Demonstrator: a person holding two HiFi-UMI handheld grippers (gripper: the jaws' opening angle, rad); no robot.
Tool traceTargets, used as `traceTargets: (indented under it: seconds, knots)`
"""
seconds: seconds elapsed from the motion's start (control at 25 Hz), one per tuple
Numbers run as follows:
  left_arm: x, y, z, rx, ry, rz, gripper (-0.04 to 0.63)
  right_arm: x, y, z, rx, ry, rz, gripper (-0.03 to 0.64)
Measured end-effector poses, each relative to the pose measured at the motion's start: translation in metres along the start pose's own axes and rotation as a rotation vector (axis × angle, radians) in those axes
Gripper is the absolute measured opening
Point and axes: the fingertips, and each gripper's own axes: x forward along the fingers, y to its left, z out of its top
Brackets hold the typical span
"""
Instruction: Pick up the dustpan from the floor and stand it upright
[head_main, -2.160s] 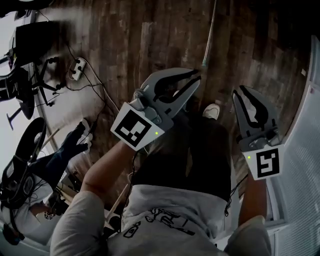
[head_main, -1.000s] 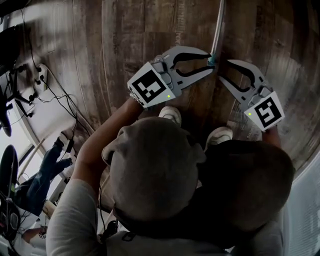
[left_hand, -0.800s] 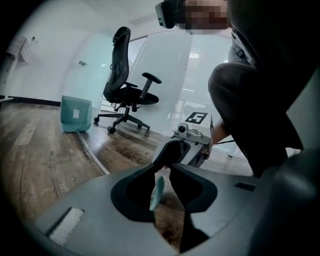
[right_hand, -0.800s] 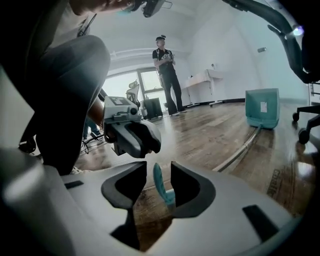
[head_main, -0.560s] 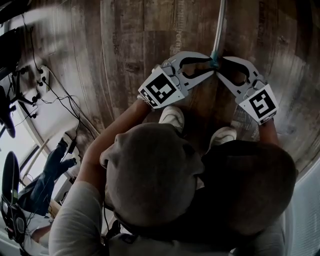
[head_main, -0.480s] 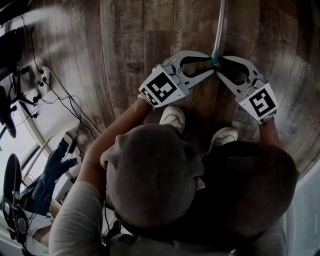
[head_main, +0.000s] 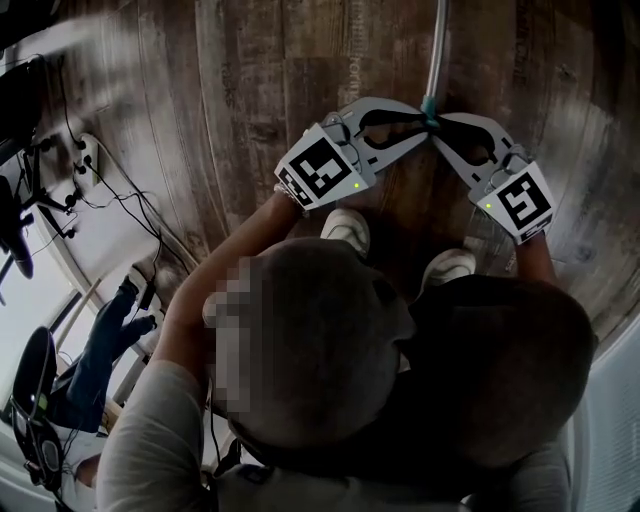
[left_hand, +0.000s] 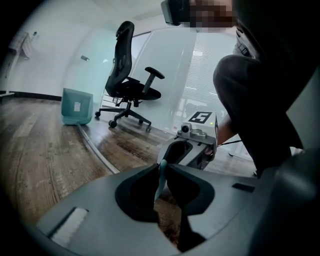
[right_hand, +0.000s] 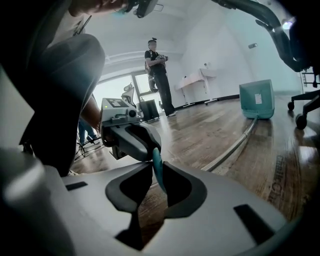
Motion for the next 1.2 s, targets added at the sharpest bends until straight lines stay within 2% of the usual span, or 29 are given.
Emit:
traceTargets:
  seconds: [0.2, 0.4, 0.56, 0.88, 1.08, 1.2]
  knots:
    - [-0.007, 0.002, 0.027, -0.015, -0.030, 0.009, 0.049, -0.011, -0.002, 0.025, 0.035, -0.029, -0.011, 0.058]
    - [-0.023, -0.001, 0.081, -0.024, -0.060, 0.017, 0.049, -0.032, -0.001, 0.080, 0.104, -0.085, -0.038, 0.058]
    - [-0.039, -0.014, 0.145, -0.031, -0.092, 0.013, 0.048, -0.065, 0.006, 0.136, 0.100, -0.122, -0.041, 0.055]
    - [-0.077, -0.040, 0.263, -0.059, -0.122, -0.005, 0.049, -0.122, 0.029, 0.247, 0.158, -0.168, -0.040, 0.054]
    - [-0.106, -0.114, 0.354, -0.061, -0.149, -0.022, 0.049, -0.199, 0.086, 0.322, 0.187, -0.189, -0.058, 0.054]
    - [-0.152, -0.134, 0.432, -0.077, -0.179, -0.031, 0.049, -0.225, 0.115, 0.406, 0.197, -0.170, -0.051, 0.054]
